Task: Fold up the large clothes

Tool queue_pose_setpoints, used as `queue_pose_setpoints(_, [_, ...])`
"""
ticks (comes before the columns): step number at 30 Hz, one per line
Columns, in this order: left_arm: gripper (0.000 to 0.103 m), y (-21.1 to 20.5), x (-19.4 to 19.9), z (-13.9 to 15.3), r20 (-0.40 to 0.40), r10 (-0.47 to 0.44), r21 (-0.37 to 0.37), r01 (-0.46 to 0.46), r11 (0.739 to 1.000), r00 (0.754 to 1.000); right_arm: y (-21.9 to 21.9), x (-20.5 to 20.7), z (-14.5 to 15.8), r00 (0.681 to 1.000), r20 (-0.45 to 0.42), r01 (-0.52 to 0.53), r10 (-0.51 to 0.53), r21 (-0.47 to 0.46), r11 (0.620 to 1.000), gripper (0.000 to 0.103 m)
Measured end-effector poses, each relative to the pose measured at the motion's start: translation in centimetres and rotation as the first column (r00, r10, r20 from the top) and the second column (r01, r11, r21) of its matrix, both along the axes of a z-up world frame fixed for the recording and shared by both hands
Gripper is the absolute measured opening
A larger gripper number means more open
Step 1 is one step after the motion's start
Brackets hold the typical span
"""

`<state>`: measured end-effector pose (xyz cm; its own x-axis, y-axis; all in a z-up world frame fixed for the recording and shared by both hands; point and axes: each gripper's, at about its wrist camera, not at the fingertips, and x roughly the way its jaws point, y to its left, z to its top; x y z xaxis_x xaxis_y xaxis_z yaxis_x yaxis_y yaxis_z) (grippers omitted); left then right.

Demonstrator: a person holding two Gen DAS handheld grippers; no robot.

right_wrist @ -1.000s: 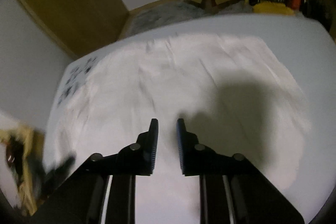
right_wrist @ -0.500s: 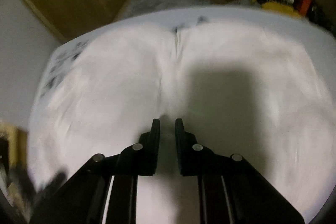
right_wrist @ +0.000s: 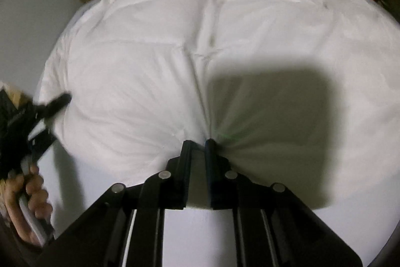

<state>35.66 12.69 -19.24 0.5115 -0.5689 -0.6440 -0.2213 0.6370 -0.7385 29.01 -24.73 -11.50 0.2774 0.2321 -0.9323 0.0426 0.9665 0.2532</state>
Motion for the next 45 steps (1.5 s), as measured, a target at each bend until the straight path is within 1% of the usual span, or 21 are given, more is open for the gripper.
queue_pose_setpoints(2, [0.035,0.7,-0.5,-0.4,-0.012,0.016,-0.042,-0.017,0.999,1.000,-1.2,-2.0,2.4,0.998,0.065,-0.002,-0.005,0.109,0.994,0.015])
queue_pose_setpoints(4, [0.047,1.5,-0.9,-0.9,-0.036,0.039,-0.110,-0.042,0.993,0.999,-2.6,-4.4,5.1,0.984,0.174,0.026,-0.037,0.066,0.998,0.019])
queue_pose_setpoints(6, [0.069,2.0,-1.1,-0.4,-0.015,0.048,-0.120,-0.050,0.992,0.999,-3.9,-5.7,5.8,0.981,0.184,0.053,-0.066,0.075,0.996,0.032])
queue_pose_setpoints(7, [0.088,2.2,-1.0,0.1,-0.006,0.046,-0.103,-0.047,0.994,0.999,-4.5,-6.0,5.7,0.983,0.167,0.056,-0.072,0.101,0.993,0.035])
queue_pose_setpoints(8, [0.096,2.4,-1.1,0.7,0.002,0.058,-0.071,-0.058,0.996,0.998,-4.9,-5.6,5.6,0.985,0.156,0.054,-0.071,0.114,0.992,0.036])
queue_pose_setpoints(10, [0.096,2.5,-0.8,1.1,0.014,0.062,-0.050,-0.061,0.997,0.998,-5.2,-5.5,5.5,0.987,0.144,0.048,-0.065,0.119,0.992,0.036])
queue_pose_setpoints(12, [0.095,2.2,0.4,0.5,0.004,0.039,-0.078,-0.039,0.996,0.999,-4.2,-6.2,5.0,0.988,0.141,0.043,-0.061,0.128,0.991,0.036])
queue_pose_setpoints(13, [0.098,1.9,1.2,0.3,0.032,0.018,-0.106,-0.015,0.994,0.999,-4.2,-6.3,5.0,0.988,0.140,0.040,-0.060,0.138,0.990,0.036])
queue_pose_setpoints(17, [0.099,0.5,3.2,0.6,0.064,-0.039,-0.071,0.043,0.997,0.997,-3.3,-7.2,4.6,0.989,0.140,0.036,-0.057,0.152,0.988,0.036])
queue_pose_setpoints(19, [0.097,0.2,3.7,0.8,0.064,-0.054,-0.055,0.058,0.997,0.996,-3.6,-7.6,4.7,0.988,0.139,0.040,-0.061,0.150,0.988,0.036])
queue_pose_setpoints(20, [0.093,0.3,3.7,0.8,0.061,-0.056,-0.053,0.059,0.997,0.997,-3.9,-7.8,4.6,0.988,0.136,0.047,-0.067,0.149,0.988,0.036])
queue_pose_setpoints(21, [0.083,0.3,3.9,0.7,0.048,-0.054,-0.040,0.056,0.998,0.997,-4.0,-7.8,4.4,0.988,0.133,0.053,-0.073,0.150,0.987,0.036])
queue_pose_setpoints(22, [0.050,0.4,4.2,0.6,0.016,-0.052,-0.005,0.052,0.999,0.999,-4.3,-7.9,4.2,0.989,0.128,0.061,-0.080,0.151,0.987,0.036])
queue_pose_setpoints(24, [0.039,1.0,4.2,0.1,0.001,-0.067,-0.027,0.067,0.997,0.998,-4.8,-7.9,3.8,0.989,0.114,0.075,-0.093,0.154,0.985,0.036])
queue_pose_setpoints(26, [0.029,1.0,4.2,0.6,0.010,-0.086,-0.014,0.087,0.996,0.996,-5.1,-7.8,3.4,0.990,0.099,0.087,-0.105,0.169,0.982,0.036])
queue_pose_setpoints(27, [0.028,0.8,4.2,0.9,0.015,-0.092,0.005,0.092,0.996,0.996,-5.2,-7.9,3.4,0.990,0.098,0.087,-0.105,0.171,0.981,0.036])
queue_pose_setpoints(31, [0.021,-1.4,4.0,3.8,0.068,-0.148,0.226,0.129,0.966,0.987,-5.6,-8.1,3.3,0.989,0.101,0.089,-0.107,0.170,0.981,0.036])
queue_pose_setpoints(36, [0.021,-3.2,3.4,7.1,0.136,-0.174,0.339,0.119,0.933,0.975,-6.7,-6.8,3.0,0.986,0.104,0.112,-0.130,0.162,0.980,0.036])
queue_pose_setpoints(40, [0.021,-4.2,1.1,10.4,0.201,-0.201,0.409,0.104,0.906,0.959,-6.9,-2.3,3.8,0.977,0.158,0.124,-0.143,0.124,0.985,0.036])
queue_pose_setpoints(43, [0.021,-5.6,0.1,12.1,0.240,-0.227,0.468,0.092,0.879,0.944,-5.2,1.5,3.5,0.979,0.169,0.090,-0.117,0.160,0.983,0.036])
queue_pose_setpoints(45, [0.021,-6.6,-0.4,13.4,0.262,-0.244,0.502,0.084,0.861,0.934,-2.7,3.5,1.9,0.987,0.150,0.034,-0.053,0.130,0.991,0.036])
